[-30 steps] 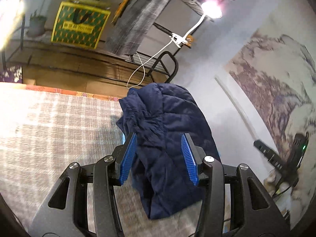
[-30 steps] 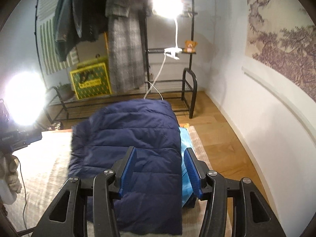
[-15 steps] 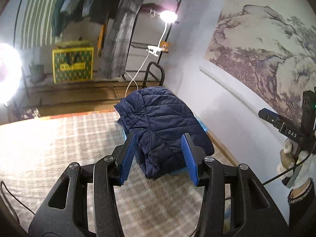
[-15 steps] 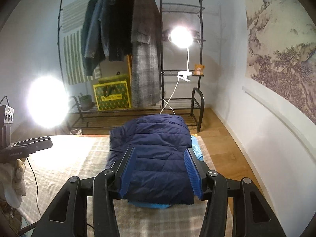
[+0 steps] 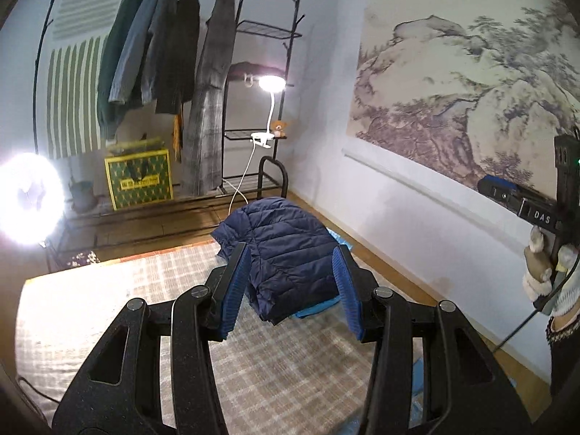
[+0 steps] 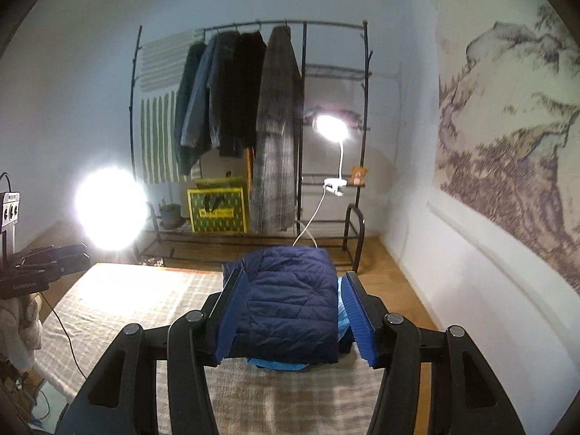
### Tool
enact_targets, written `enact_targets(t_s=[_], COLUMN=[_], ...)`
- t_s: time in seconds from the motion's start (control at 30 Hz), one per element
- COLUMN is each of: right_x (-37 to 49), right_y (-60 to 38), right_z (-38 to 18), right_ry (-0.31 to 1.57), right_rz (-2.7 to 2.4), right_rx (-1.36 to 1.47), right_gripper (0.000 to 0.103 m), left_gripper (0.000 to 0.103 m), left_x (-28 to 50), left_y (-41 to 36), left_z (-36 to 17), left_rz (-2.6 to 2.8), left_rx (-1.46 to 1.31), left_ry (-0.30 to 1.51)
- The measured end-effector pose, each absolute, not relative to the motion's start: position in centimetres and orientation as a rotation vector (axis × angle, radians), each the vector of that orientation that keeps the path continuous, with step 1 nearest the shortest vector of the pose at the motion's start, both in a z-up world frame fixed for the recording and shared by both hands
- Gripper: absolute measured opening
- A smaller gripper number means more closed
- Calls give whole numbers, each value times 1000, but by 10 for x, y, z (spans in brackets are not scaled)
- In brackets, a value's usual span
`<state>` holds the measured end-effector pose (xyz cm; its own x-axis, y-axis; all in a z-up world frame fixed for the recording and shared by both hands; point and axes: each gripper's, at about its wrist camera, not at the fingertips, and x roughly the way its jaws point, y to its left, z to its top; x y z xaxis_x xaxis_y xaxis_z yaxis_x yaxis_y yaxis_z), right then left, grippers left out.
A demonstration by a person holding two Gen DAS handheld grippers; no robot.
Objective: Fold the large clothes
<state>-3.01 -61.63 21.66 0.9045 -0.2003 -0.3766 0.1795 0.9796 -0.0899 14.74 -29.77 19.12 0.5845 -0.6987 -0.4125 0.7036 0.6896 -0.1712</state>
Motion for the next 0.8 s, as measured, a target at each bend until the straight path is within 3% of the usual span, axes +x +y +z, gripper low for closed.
enact_targets(t_s=[0.13,0.2,0.3,0.4,0.53,0.6,0.67,0.73,0.8], right_x=[-58,-72,-89,-105,-118,-123,-128,-133,-135], right_y=[-604,-597,-587,-579,-573,-571,-570,-571,-573], right_z=[234,237,234,226,212,204,197,190,184], right_ry=[360,350,343,334,335,336,338,334,333], right_rz=[-207,-209,-206,-210,-215,-215,-217,-223,-235], right_rx=[-79,-91,-102,-103,-91,-85,-77,-59,-54], right_gripper=[60,61,66,75,86,87,92,103,103], left_gripper=[48,61,72,82,87,99,101,101,103], left_x=[122,108,88,71,53,43,35,29,24], left_y=[-289,-284,-279,-276,-273,-271,-271,-271,-273], left_z=[203,205,202,197,186,179,171,165,161], left_rz=[-810,-805,-793,-788,-803,-788,-773,-763,-742], left_rx=[20,16,25,37,23,32,45,56,74], left_ry=[455,449,430,422,439,426,421,422,429])
